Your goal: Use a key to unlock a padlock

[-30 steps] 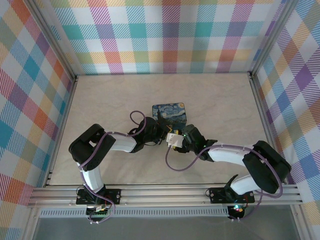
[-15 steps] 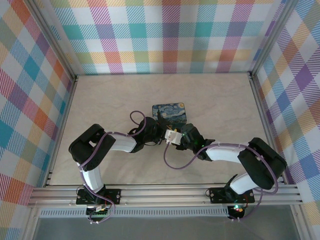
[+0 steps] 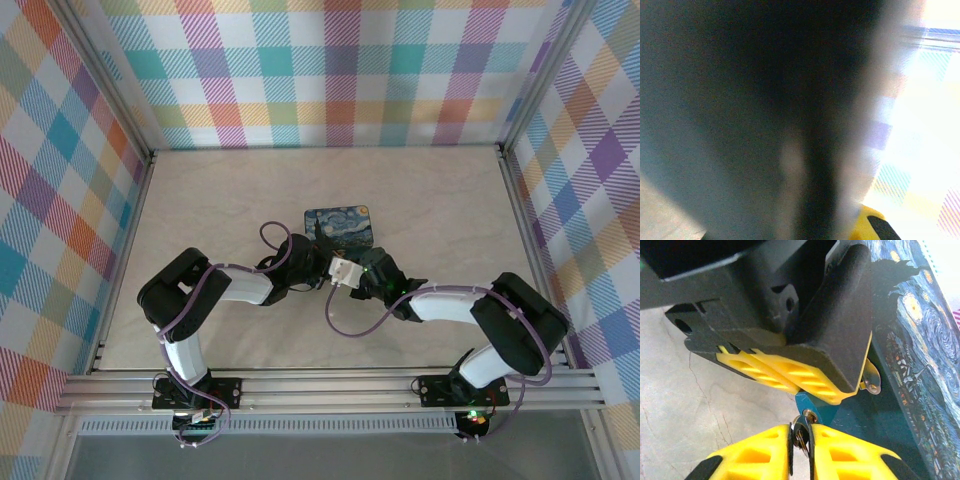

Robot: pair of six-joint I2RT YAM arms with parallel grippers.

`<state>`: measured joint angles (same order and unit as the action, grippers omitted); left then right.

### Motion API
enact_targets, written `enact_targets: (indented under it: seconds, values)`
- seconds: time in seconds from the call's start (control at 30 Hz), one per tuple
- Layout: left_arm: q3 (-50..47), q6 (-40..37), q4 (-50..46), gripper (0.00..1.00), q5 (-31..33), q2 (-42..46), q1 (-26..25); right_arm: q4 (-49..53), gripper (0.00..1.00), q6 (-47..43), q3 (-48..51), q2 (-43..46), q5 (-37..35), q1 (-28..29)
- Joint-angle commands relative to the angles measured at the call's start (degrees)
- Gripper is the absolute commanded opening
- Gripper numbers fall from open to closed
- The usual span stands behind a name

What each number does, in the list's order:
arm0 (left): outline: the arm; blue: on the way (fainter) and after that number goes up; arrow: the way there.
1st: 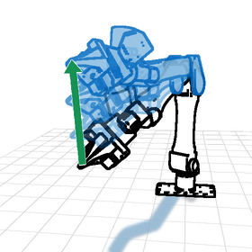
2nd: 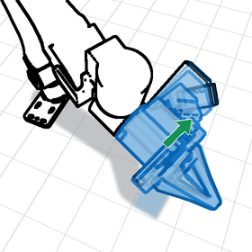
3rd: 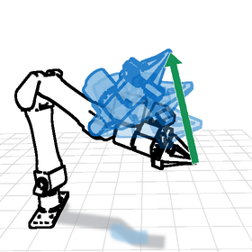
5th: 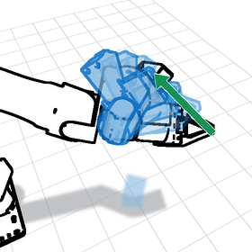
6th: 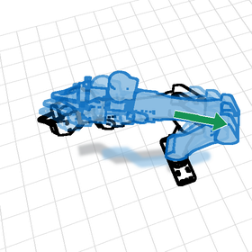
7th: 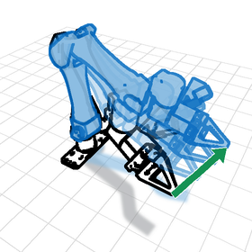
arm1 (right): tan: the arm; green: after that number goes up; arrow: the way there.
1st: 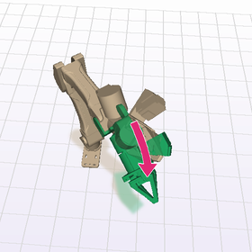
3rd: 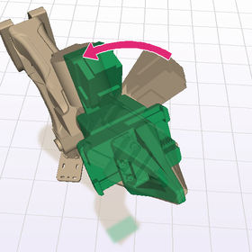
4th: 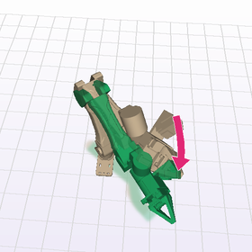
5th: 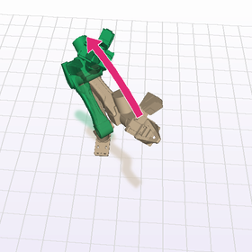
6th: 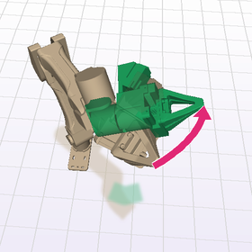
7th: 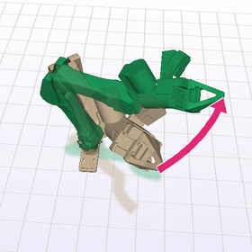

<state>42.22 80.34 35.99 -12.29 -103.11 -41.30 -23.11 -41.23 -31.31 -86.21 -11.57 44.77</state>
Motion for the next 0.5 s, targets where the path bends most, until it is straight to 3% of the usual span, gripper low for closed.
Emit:
enact_targets:
  seconds: [0.0,0.2,0.47]
  values:
    - [0.4,0.8,-2.1,0.03,-0.1,1.2,-0.9,-3.1,0.14,2.1,-1.5,-0.6,-0.6,0.4]
    - [0.5,0.8,-2.3,0.03,-0.2,1.3,-0.8,-3.3,0.02,4.1,-2.2,-1.0,-2.4,0.4]
    - [0.6,0.9,-2.3,0.03,-0.1,1.4,-0.9,-1.6,0.0,9.2,-3.3,0.2,-3.7,0.4]
